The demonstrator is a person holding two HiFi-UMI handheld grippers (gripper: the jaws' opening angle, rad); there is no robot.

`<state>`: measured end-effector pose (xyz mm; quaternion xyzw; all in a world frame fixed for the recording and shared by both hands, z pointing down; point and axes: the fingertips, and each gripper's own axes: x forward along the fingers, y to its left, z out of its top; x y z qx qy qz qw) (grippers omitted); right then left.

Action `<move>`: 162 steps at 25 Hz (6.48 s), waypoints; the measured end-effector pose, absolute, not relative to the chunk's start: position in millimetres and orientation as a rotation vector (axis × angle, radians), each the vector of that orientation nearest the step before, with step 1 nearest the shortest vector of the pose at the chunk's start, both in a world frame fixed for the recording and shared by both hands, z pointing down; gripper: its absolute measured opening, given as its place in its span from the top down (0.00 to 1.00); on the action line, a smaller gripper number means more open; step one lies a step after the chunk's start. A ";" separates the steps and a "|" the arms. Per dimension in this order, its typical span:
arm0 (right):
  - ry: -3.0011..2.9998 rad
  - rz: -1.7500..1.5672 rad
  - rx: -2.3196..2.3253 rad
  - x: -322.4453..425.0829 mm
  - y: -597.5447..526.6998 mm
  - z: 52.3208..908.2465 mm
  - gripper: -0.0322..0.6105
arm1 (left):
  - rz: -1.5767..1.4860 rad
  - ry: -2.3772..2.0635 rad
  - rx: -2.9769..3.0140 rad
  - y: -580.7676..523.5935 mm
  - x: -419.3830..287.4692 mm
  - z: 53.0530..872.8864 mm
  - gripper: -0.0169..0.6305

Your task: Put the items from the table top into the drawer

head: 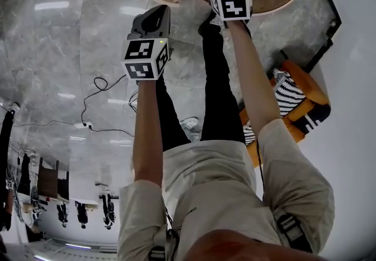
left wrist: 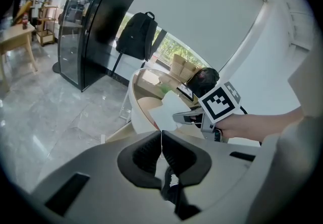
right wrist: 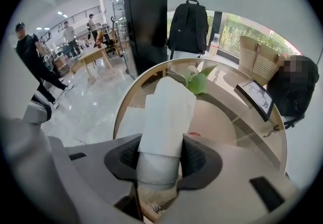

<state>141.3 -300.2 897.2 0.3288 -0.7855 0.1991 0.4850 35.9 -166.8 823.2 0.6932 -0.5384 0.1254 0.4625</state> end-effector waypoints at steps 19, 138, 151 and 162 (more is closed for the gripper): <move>-2.077 0.540 0.489 21.1 -185.7 846.3 0.64 | 0.305 -1.380 1.660 -133.7 -7.6 777.2 0.94; -2.249 0.966 0.979 104.2 -0.2 535.8 0.90 | 0.425 -1.093 2.088 6.4 -12.2 491.6 0.94; -2.227 0.945 0.930 97.2 -3.8 540.2 0.90 | 0.429 -1.103 2.069 2.7 -17.5 494.9 0.94; -2.225 0.944 0.921 91.9 -2.7 541.5 0.90 | 0.425 -1.125 2.068 4.0 -24.7 493.4 0.94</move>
